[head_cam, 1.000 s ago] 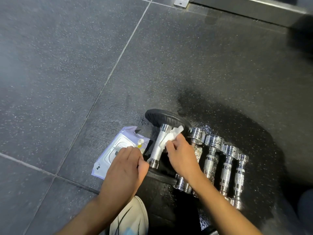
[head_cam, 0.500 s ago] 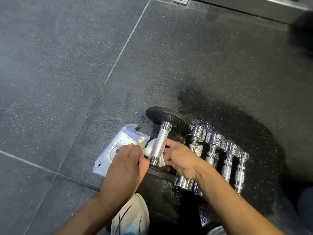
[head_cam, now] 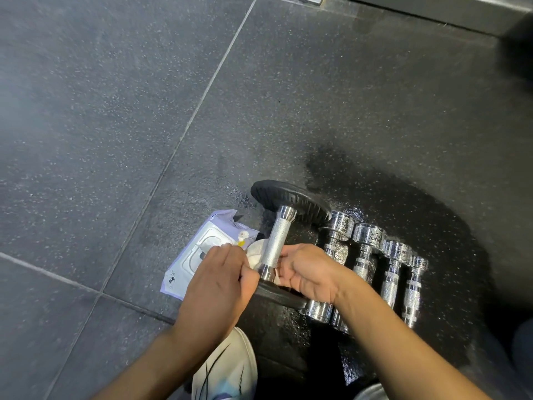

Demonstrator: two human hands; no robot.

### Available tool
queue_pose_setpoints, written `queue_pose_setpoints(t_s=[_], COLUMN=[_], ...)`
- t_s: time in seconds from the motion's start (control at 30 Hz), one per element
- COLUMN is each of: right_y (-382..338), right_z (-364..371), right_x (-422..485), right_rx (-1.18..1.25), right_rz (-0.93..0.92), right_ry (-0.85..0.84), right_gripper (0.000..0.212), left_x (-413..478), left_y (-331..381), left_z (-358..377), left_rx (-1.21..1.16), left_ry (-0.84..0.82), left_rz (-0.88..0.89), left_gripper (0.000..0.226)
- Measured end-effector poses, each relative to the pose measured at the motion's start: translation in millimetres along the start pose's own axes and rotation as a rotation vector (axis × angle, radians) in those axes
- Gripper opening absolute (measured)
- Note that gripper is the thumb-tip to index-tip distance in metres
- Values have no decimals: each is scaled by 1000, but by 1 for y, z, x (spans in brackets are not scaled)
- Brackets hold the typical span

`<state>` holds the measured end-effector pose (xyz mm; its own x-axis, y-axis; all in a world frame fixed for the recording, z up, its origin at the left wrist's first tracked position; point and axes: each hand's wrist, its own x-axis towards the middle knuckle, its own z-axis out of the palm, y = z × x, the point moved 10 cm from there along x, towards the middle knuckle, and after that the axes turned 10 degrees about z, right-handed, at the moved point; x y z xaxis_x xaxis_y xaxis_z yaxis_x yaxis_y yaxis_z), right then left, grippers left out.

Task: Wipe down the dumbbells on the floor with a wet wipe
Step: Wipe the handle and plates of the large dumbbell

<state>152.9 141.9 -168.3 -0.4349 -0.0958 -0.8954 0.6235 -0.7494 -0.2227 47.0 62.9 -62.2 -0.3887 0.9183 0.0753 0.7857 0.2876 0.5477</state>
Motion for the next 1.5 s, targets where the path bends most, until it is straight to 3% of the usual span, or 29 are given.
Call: queue_pose_setpoints(t_s=[0.1,0.2,0.3,0.53,0.67,0.87,1.03,1.2,1.3,1.4,1.5], right_y=[1,-3,-7,-12,-19,-45,-49,-51,-47,-25,1], right_z=[-12,-20,-24,-13,-12,8,-5,-29,-47,-42,-22], right_x=[-10,-26,-36,-35,-40,-49,-43,-53,-46,-24,-8], right_rx=[-96,-213,-365,-432,-739,-1118,-1052,-743,-411,-122,-135], right_rz=[-20,-53,-98,-197,-164,-154,-239,-421,-446,-285,-127], right_ry=[44,107,224,391,650,958,950,895,703,423,250], right_gripper=[38,29,35,49,55,86,76,52,53,62,19], left_x=[0,0,0,0,-1,-1,0,0,0,0,0], left_y=[-3,-2,-1,-3,-1,0,1,2,2,3,0], left_z=[0,0,1,1,-1,-1,-1,0,-1,-1,2], left_rx=[-10,-15,-18,-3,8,1,-3,0,-11,-15,-2], left_ry=[-2,0,-10,3,13,21,12,7,10,6,-11], left_rz=[-7,2,9,10,15,12,10,25,22,38,41], left_gripper=[19,17,17,18,21,21,20,18,19,19,20])
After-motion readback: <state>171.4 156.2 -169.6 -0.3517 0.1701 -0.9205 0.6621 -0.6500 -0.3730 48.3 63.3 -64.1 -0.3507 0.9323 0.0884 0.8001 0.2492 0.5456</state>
